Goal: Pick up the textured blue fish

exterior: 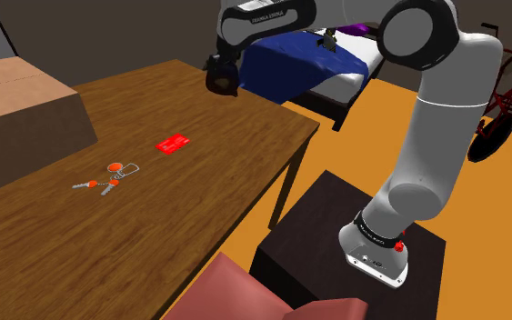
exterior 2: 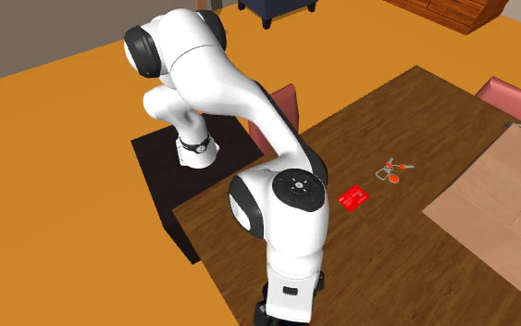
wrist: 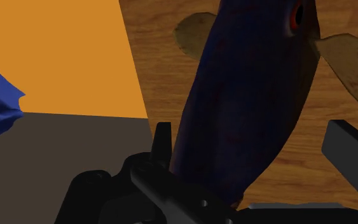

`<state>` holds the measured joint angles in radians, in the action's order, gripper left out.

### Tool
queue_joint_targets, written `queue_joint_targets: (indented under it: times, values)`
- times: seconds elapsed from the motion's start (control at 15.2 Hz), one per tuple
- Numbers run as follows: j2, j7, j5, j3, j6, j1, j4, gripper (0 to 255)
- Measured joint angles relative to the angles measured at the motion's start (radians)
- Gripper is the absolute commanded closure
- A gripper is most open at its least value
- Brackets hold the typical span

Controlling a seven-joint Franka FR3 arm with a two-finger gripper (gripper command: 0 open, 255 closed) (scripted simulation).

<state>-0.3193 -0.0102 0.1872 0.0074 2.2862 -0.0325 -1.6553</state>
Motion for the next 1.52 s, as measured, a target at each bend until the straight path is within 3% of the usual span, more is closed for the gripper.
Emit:
queue_joint_targets:
  times: [0.07, 0.13, 0.33, 0.59, 1.52]
  values:
    - [-0.003, 0.001, 0.001, -0.003, 0.011, -0.003, -0.003, 0]
    - [-0.011, -0.002, 0.003, -0.005, 0.011, -0.002, 0.006, 255]
    - [-0.025, -0.002, 0.043, -0.007, 0.021, -0.004, 0.01, 255]
    - [-0.029, 0.01, 0.006, -0.007, 0.036, -0.011, 0.016, 255]
    - [0.008, 0.02, -0.018, 0.01, -0.107, 0.01, 0.076, 255]
